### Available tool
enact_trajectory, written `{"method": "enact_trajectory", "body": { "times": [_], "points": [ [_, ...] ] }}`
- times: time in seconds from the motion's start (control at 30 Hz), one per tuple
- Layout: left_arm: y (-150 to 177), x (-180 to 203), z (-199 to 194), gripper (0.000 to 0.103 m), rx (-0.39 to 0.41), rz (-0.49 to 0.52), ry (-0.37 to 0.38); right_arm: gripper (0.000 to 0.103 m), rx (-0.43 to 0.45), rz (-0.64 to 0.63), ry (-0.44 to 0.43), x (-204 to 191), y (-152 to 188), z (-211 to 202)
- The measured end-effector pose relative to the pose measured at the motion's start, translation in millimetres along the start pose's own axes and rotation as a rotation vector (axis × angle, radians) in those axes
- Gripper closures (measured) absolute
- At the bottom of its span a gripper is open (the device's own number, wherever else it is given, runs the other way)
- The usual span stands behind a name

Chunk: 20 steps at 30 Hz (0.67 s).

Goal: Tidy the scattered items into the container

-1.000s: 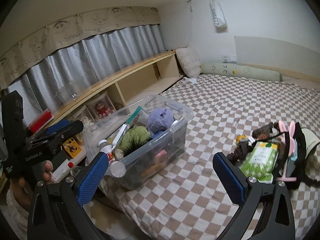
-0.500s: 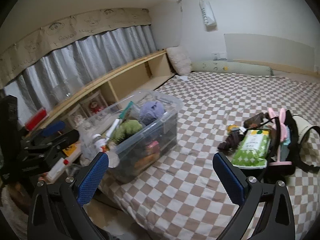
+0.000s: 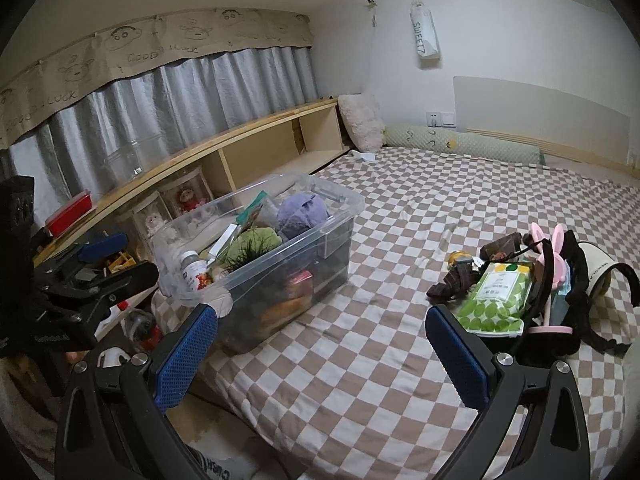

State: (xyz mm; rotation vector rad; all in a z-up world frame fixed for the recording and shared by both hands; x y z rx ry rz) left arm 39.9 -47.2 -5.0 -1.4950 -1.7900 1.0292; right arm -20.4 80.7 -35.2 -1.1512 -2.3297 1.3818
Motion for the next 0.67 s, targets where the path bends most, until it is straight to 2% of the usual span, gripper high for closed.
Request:
{"method": "enact_trajectory", "body": {
  "times": [0.27, 0.67],
  "points": [
    [3.7, 4.5, 2.7, 0.000, -0.014, 0.025, 0.002, 0.000, -0.006, -0.004, 0.000, 0.4, 0.3, 0.5],
    [6.8, -2.6, 7.6, 0.000, -0.023, 0.003, -0.029, 0.000, -0.013, 0.003, 0.004, 3.3, 1.2, 1.8]
  ]
}}
Point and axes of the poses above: each gripper's, at about its wrist camera, not at the fingertips, and z roughly the way its jaws point, x to its right, y to its underside, the point moved 7 cm from there along z, roughly the way its jaws point, and after that the axes turned 1 degree about -x, right-handed, at the moved point
